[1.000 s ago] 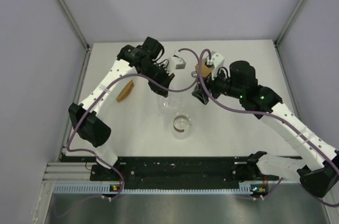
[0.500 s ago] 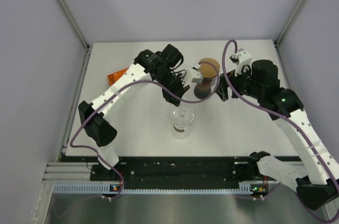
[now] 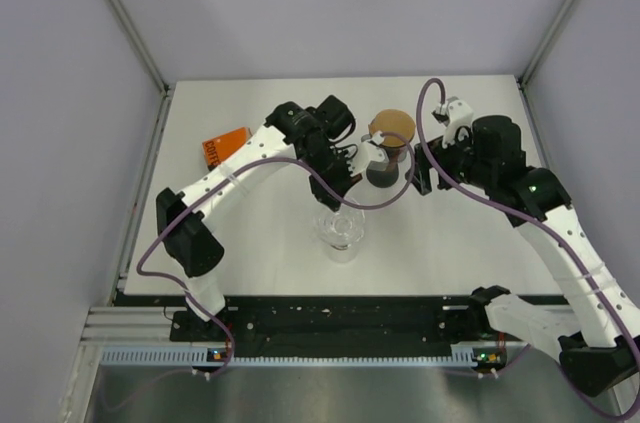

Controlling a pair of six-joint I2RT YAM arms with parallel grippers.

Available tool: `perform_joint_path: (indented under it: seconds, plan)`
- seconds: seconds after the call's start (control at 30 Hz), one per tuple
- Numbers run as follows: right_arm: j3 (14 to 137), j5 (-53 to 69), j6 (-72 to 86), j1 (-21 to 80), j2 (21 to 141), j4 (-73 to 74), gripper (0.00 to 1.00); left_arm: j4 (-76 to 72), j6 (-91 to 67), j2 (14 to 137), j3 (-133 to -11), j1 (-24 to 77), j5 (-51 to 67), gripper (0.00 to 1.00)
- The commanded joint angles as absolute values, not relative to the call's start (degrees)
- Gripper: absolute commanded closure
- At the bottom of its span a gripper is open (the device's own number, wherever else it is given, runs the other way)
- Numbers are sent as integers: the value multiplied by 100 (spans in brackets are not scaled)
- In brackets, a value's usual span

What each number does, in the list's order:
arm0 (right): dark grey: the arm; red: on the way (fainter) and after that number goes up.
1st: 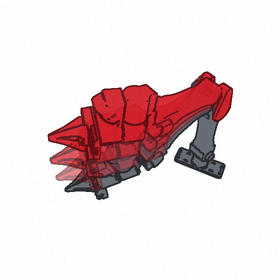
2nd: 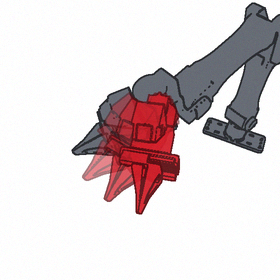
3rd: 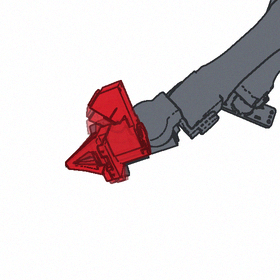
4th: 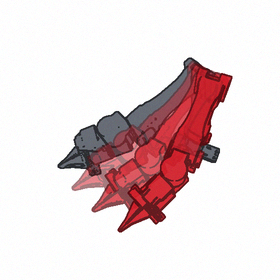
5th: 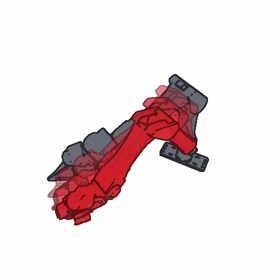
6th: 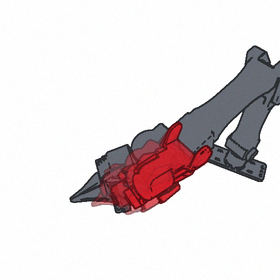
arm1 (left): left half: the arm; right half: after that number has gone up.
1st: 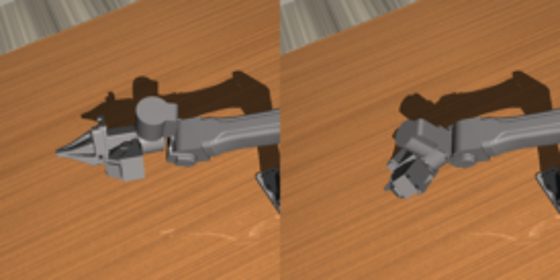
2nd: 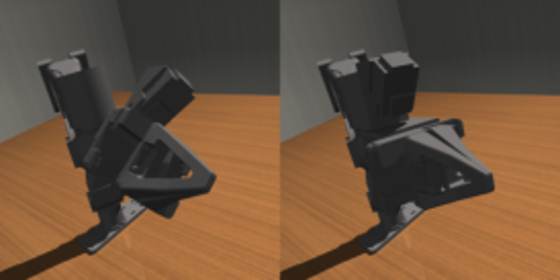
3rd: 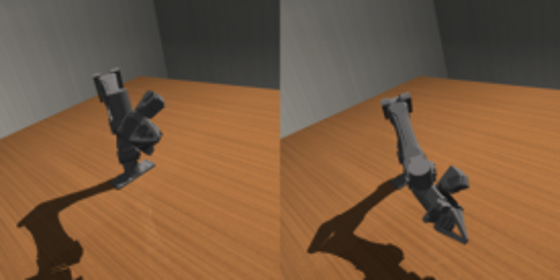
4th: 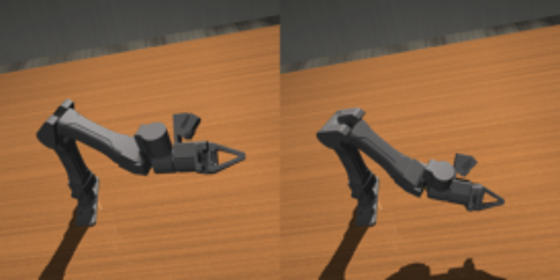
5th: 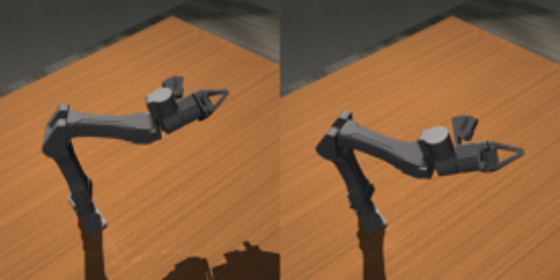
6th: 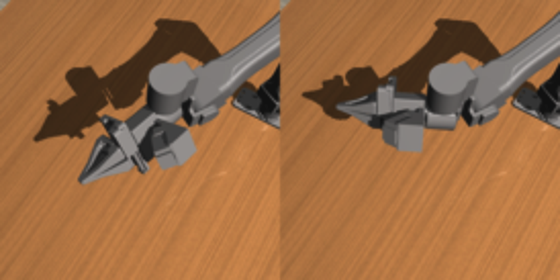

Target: Place the coffee filter in the dripper

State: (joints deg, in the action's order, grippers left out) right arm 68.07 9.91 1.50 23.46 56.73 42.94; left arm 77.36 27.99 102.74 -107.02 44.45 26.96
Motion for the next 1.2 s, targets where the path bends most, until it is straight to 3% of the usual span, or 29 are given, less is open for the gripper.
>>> perform_joint_path:
  seconds: [0.0, 0.2, 0.4, 0.73, 0.9, 1.17]
  plan:
    - [6785, 1063, 88, 2303, 5634, 4192, 20, 9088, 2812, 10388, -10775, 4456, 2575, 100]
    - [6724, 1090, 53, 2303, 5651, 4184, 20, 9097, 2830, 10512, -10837, 4447, 2567, 100]
    - [6732, 1169, 35, 2303, 5678, 4184, 20, 9097, 2786, 10538, -10977, 4447, 2443, 62]
    - [6776, 1248, 35, 2303, 5687, 4184, 20, 9097, 2664, 10538, -11486, 4403, 2171, 35]
    - [6794, 1318, 35, 2303, 5678, 4184, 20, 9088, 2567, 10442, -12040, 4219, 2136, 28]
    - [6794, 1503, -167, 2303, 5564, 4087, 20, 8684, 2233, 9950, -12393, 3368, 2452, 27]
